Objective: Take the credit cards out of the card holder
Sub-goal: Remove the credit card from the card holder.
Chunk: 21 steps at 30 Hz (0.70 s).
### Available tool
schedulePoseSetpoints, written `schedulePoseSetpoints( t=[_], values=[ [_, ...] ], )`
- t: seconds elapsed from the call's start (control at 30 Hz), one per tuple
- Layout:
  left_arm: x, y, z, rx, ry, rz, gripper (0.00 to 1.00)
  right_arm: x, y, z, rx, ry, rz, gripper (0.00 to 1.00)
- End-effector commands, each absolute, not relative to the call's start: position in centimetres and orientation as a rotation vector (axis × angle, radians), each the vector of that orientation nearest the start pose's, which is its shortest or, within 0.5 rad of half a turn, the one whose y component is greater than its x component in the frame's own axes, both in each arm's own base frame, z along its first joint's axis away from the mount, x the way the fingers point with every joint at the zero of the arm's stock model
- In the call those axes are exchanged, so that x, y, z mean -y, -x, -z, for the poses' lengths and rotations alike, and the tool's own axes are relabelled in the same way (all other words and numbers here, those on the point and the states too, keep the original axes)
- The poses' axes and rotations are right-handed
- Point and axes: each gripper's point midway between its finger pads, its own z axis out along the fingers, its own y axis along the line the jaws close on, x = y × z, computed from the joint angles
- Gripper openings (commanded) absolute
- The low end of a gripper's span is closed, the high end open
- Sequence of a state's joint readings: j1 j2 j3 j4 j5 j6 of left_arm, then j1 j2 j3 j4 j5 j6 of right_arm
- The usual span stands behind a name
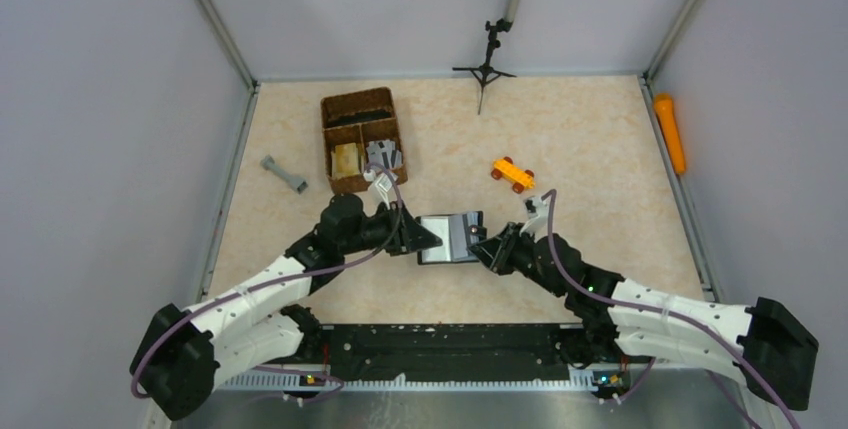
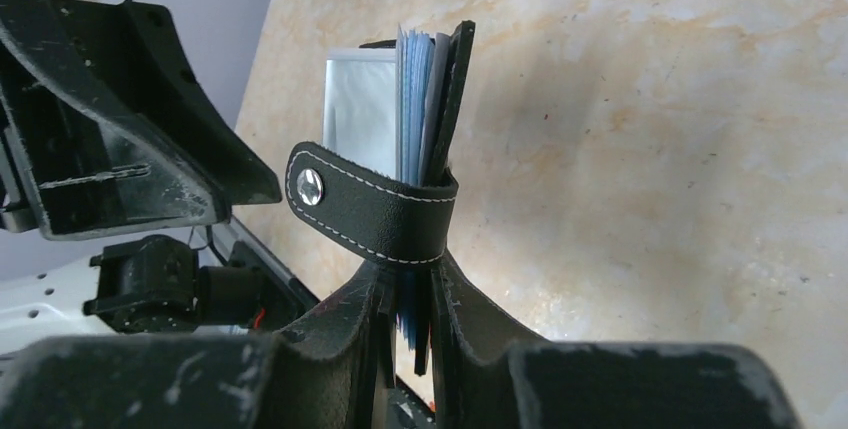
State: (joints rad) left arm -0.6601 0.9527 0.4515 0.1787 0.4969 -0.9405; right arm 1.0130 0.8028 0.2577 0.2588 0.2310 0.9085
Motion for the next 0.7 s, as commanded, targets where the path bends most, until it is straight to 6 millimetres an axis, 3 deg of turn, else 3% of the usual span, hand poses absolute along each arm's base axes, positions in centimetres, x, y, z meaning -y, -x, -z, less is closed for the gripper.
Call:
schedulePoseSetpoints(
  t=[0.0,0.4,0.67],
  values=[
    [28.6,-17.1,-19.0,-2.078,-0.168,1.562,0.34,-28.1,-16.9,-18.3,-1.864,-0.038,-1.271,0.0],
    [28.8,-17.0,-17.7,-2.087,-0.172,1.571,0.36,-28.2,-15.0,-20.5,-1.786,-0.119,-1.507,0.0],
    [29.3,-15.6,-20.1,-1.957,-0.202,1.762,0.33,-28.7,-13.8,-21.5,-1.747,-0.118,-1.647,0.0]
  ],
)
